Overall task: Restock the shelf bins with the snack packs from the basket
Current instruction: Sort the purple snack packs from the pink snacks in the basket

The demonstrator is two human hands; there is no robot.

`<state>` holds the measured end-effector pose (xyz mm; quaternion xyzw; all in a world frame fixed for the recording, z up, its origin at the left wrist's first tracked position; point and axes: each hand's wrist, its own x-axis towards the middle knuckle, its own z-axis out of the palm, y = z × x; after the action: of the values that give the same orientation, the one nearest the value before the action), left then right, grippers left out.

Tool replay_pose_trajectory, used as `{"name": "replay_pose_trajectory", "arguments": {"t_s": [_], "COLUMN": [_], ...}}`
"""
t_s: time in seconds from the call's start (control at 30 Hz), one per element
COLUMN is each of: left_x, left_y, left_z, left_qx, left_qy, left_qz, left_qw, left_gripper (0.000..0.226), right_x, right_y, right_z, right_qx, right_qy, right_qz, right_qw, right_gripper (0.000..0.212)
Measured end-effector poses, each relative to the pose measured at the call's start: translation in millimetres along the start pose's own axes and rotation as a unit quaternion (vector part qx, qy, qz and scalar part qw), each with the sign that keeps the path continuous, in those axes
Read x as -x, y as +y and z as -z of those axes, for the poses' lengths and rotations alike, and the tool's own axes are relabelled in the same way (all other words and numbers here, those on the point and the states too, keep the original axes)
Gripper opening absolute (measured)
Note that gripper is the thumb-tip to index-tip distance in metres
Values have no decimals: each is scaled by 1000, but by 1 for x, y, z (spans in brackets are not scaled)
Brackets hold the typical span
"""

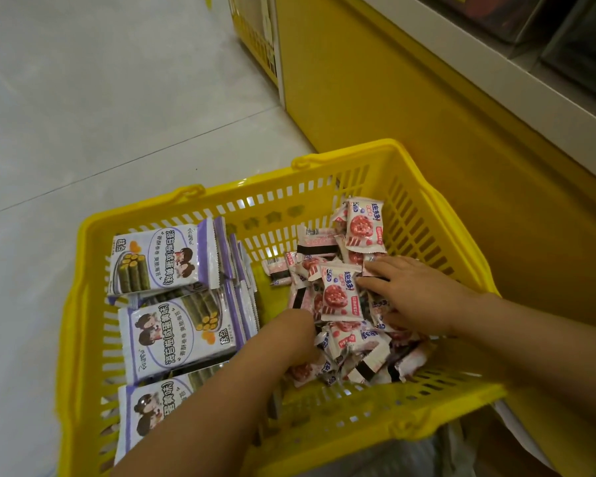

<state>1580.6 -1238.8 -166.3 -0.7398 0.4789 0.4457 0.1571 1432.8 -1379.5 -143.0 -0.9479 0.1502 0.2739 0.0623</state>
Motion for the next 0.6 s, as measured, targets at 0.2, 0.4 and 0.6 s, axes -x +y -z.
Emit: {"name": "replay_pose_trajectory", "arguments": {"t_s": [0.2,0.4,0.6], "left_x": [28,7,-20], "left_y": [-3,23,37], "left_z": [46,69,50], "left_qx": [41,497,470], "left_qy": [106,159,153], "left_qz": [-30,-117,-161], "left_qw": [993,845,854], "left_gripper": [33,42,44], "right_x": [6,6,8], "right_y": [2,15,7], "right_z": [23,59,33], "right_qx": [-32,-88,-46], "right_qy": [59,276,171], "right_qz": [-12,-88,-22], "right_qw": [998,953,984], "right_gripper": [65,41,50]}}
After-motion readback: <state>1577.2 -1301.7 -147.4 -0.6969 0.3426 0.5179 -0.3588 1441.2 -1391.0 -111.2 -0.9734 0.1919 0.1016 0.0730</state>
